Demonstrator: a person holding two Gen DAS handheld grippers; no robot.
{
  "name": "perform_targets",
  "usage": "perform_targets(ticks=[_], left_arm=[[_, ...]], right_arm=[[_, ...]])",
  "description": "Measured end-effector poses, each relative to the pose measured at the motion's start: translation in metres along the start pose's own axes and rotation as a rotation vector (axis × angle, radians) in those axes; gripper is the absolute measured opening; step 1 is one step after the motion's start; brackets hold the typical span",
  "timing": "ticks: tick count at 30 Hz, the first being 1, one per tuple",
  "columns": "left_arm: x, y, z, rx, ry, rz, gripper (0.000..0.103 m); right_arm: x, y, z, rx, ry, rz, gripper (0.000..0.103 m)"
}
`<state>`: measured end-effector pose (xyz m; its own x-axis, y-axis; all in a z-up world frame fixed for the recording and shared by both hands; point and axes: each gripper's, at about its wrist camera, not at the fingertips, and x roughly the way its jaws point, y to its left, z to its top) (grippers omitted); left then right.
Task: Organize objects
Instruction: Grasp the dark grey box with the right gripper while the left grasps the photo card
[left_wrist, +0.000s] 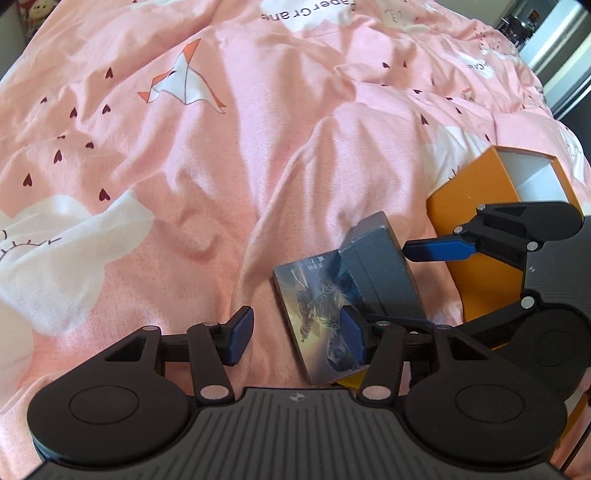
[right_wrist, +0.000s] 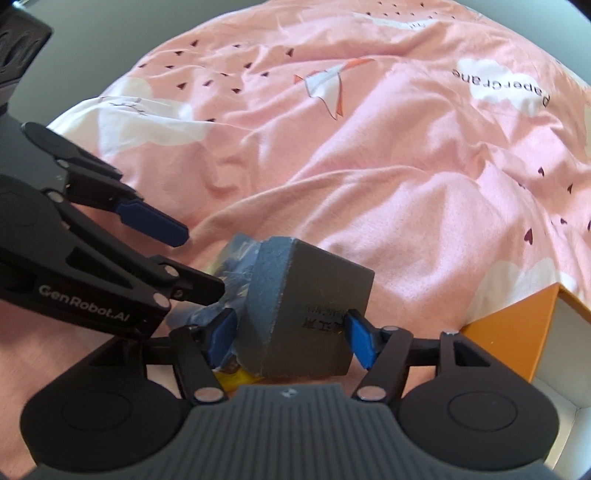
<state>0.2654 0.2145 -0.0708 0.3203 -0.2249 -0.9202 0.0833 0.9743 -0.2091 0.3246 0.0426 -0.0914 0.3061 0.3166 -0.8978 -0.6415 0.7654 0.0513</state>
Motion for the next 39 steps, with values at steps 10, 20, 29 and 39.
perform_targets(ticks=[10, 20, 29, 39], left_arm=[[0.004, 0.004, 0.004, -0.07, 0.021, -0.048, 0.073], [0.03, -0.007, 0.009, -0.149, 0.085, -0.065, 0.078], [0.03, -0.029, 0.014, -0.143, 0.098, 0.053, 0.067], [0.009, -0.04, 0.007, -0.111, 0.068, 0.061, 0.066]], right_arm=[[-0.013, -0.016, 0.001, 0.049, 0.031, 0.01, 0.049], [-0.037, -0.026, -0.004, 0.003, 0.039, -0.089, 0.038], [-0.035, -0.029, -0.007, 0.0, 0.029, -0.089, 0.038], [-0.067, -0.023, -0.016, -0.073, -0.045, -0.056, 0.037]])
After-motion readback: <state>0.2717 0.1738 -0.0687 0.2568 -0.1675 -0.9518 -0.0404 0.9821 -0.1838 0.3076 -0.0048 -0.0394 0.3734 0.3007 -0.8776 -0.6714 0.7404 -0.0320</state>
